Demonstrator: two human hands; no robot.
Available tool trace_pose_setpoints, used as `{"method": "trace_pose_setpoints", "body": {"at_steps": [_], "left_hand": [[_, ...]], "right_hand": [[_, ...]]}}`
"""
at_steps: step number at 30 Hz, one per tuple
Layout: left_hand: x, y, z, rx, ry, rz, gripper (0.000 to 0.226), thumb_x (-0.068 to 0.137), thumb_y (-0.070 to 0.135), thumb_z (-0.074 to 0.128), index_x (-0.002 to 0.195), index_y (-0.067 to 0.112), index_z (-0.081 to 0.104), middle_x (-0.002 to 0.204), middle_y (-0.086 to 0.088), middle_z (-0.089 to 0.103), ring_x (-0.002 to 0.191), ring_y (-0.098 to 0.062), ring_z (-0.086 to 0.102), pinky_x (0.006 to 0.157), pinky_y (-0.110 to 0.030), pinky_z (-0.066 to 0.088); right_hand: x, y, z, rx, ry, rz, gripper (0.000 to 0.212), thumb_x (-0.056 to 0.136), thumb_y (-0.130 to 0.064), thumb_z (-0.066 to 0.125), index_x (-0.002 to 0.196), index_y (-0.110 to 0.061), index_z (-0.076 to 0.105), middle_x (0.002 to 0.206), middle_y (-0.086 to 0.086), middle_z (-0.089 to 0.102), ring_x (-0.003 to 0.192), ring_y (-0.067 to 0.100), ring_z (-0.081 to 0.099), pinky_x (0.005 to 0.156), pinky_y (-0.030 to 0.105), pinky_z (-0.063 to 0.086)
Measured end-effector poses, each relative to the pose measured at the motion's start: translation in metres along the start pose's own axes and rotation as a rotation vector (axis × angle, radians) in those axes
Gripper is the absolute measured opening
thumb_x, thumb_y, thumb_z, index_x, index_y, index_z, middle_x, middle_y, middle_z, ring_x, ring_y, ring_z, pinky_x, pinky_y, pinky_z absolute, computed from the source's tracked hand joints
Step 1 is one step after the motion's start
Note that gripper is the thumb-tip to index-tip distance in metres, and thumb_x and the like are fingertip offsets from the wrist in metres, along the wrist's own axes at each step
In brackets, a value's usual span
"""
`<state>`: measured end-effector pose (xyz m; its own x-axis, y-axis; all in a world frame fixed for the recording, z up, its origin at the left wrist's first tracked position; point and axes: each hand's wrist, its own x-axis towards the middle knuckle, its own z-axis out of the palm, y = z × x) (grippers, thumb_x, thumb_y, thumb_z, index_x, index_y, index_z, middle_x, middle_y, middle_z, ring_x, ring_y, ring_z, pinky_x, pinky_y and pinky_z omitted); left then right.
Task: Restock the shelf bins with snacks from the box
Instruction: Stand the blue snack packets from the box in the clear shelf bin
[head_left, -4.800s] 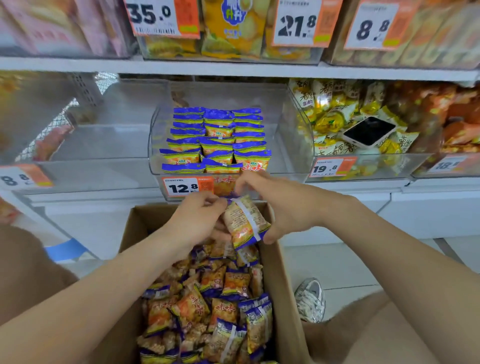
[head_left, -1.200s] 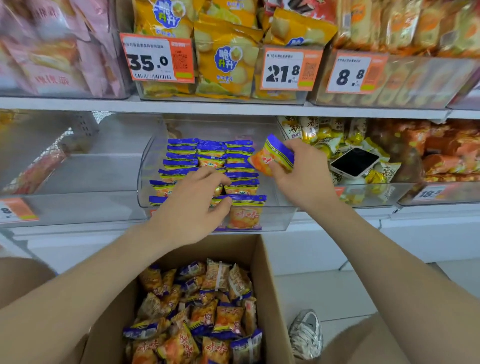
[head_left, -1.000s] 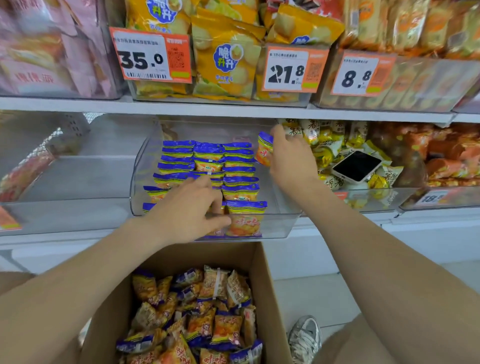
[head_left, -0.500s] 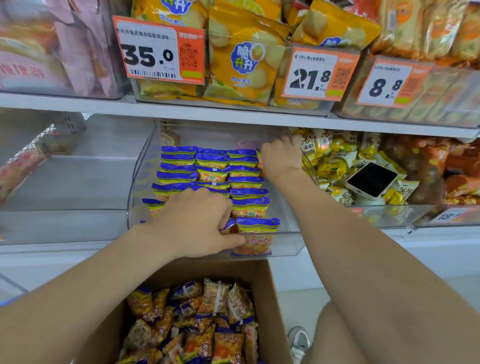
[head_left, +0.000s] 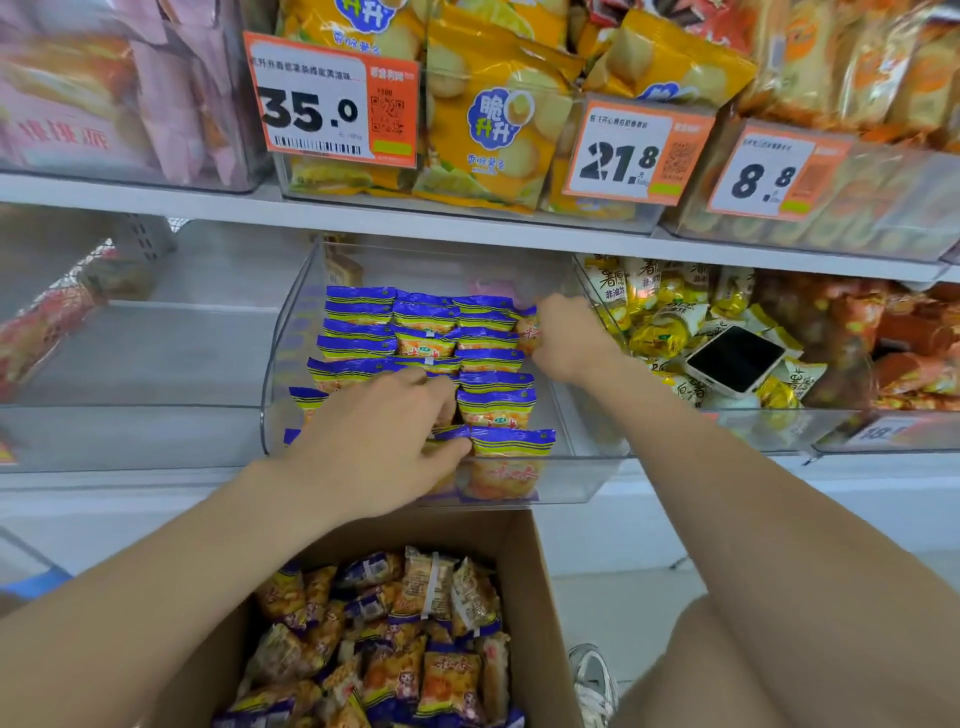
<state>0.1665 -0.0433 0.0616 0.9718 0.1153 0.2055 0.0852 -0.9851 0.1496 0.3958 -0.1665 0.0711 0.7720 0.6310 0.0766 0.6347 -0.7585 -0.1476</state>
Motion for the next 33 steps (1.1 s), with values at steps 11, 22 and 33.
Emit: {"method": "trace_pose_setpoints", "body": {"at_steps": [11,22,33], "left_hand": [[-0.069,0.030,0.037,-0.068,-0.270,0.196,0.019,0.097,0.049,0.053,0.086,0.035,0.053,0.076,0.015,0.054,0.073,-0.006,0.055,0.062,-0.028,0.045],[-0.095,0.031,0.188,-0.073,-0.874,0.159,0.038,0.101,0.025,0.062,0.138,0.019,0.056,0.128,-0.008,0.062,0.110,-0.030,0.063,0.091,-0.048,0.057],[-0.119,0.052,0.234,0.009,-0.810,0.218,0.068,0.087,-0.012,0.067,0.144,0.022,0.054,0.147,-0.011,0.039,0.106,-0.036,0.065,0.082,-0.041,0.056]], "right_hand": [[-0.160,-0.025,-0.027,0.303,-0.165,-0.421,0.015,0.097,-0.020,0.067,0.108,-0.022,0.076,0.082,-0.008,0.075,0.075,0.007,0.068,0.069,0.007,0.043],[-0.183,-0.048,0.058,-0.179,-0.708,-0.528,0.037,0.093,-0.014,0.056,0.058,-0.012,0.045,0.058,0.006,0.043,0.056,0.027,0.040,0.054,0.044,0.041],[-0.169,-0.043,0.066,-0.205,-0.699,-0.491,0.025,0.096,-0.018,0.057,0.071,-0.014,0.056,0.067,0.004,0.052,0.062,0.025,0.047,0.057,0.041,0.043]]}}
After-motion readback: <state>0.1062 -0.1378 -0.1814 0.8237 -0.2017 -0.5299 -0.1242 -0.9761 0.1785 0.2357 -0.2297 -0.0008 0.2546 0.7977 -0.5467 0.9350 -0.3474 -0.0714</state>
